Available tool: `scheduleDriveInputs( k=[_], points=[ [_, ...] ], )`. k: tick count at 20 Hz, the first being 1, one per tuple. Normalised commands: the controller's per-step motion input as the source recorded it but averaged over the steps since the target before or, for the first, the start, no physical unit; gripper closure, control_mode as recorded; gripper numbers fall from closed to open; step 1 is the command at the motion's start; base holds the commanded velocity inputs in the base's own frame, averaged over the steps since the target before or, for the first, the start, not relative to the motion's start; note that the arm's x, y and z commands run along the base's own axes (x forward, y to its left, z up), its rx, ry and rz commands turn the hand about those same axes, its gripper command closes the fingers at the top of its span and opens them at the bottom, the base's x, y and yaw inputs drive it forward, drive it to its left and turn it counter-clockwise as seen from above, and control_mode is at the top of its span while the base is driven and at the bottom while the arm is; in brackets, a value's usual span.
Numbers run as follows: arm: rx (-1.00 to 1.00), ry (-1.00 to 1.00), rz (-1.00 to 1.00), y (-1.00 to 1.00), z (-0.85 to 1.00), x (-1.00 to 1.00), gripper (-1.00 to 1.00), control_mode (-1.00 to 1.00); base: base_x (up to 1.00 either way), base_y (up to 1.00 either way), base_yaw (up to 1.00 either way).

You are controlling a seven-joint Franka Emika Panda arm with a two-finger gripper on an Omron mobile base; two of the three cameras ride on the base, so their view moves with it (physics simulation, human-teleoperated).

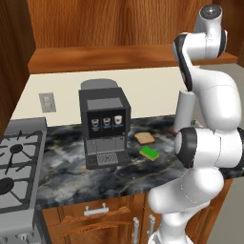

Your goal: Pick the sponge and sponge from the cabinet and place them on the counter.

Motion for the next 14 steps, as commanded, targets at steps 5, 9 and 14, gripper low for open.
scheduleDriveInputs(
  k=[5,9,14],
  points=[
    [0.00,0.00,-0.02,-0.05,0.00,0.21,-1.00,-1.00,0.00,0.00,0.00],
    [0.01,0.00,-0.02,-0.07,0.00,0.23,-1.00,-1.00,0.00,0.00,0.00],
    [0.01,0.01,-0.02,-0.07,0.00,0.23,-1.00,-1.00,0.00,0.00,0.00]
  ],
)
